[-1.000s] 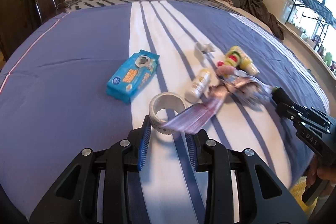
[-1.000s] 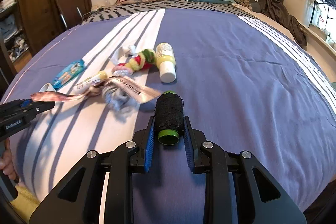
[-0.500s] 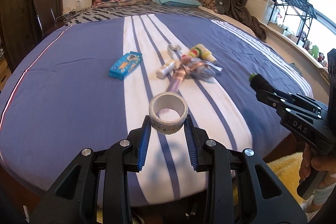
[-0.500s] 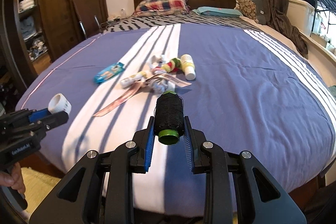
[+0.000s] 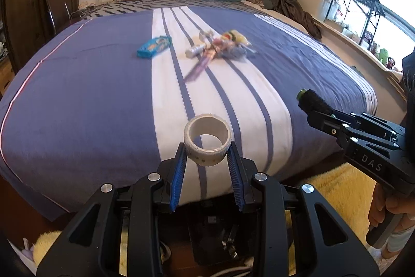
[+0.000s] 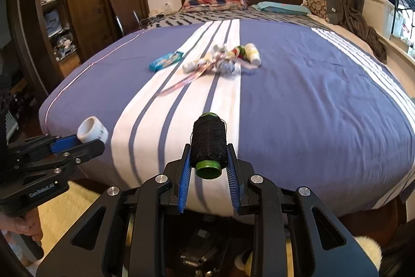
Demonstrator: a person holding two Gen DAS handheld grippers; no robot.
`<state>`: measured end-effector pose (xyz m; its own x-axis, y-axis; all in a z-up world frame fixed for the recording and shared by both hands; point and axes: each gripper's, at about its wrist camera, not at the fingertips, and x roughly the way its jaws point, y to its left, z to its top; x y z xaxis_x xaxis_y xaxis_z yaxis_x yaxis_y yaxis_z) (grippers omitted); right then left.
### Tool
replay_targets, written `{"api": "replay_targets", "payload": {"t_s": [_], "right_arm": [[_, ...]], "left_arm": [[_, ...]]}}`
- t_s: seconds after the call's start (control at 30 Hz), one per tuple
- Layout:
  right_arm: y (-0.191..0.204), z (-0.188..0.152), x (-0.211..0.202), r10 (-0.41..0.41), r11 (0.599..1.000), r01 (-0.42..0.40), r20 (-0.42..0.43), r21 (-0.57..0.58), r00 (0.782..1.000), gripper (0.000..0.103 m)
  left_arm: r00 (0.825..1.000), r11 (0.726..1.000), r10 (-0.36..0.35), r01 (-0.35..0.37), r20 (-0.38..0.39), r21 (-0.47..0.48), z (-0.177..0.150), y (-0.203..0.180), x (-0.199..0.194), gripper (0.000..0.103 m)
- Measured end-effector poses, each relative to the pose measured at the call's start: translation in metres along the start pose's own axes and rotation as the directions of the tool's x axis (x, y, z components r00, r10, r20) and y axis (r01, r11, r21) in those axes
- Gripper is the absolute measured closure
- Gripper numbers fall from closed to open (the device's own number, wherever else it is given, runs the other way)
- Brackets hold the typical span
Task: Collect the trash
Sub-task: 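Lower both held items into the bin and open both tools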
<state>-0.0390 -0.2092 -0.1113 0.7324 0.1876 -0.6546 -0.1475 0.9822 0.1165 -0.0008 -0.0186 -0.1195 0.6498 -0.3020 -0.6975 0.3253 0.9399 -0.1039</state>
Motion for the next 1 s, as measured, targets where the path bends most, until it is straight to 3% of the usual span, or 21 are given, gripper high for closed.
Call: {"api": "replay_targets", "payload": {"t_s": [0.5,0.8,1.0], "right_arm": [[0.008,-0.053,0.017,0.026,1.0,-0.026,-0.135,-0.003,0.991,0.076],[0.002,-0.089,0.049,0.072,0.997,-0.062,-0.275,0.047,0.959,0.076],[-0.001,-0.103,0.068,0.096,0.994,-0.073,-0.344,0.08,0.934,0.076]], "left_arm": [[0.991,1.0,-0.025,0.027,-0.13,0.006,-0.061,-0.015,0.027,0.072],[0.965,1.0,-0.03,0.028,-0.26,-0.011,-0.097,-0.013,0.065,0.072],[0.938,0.999,-0.045,0.038,-0.343,-0.026,-0.119,-0.011,0.089,0.072]]}}
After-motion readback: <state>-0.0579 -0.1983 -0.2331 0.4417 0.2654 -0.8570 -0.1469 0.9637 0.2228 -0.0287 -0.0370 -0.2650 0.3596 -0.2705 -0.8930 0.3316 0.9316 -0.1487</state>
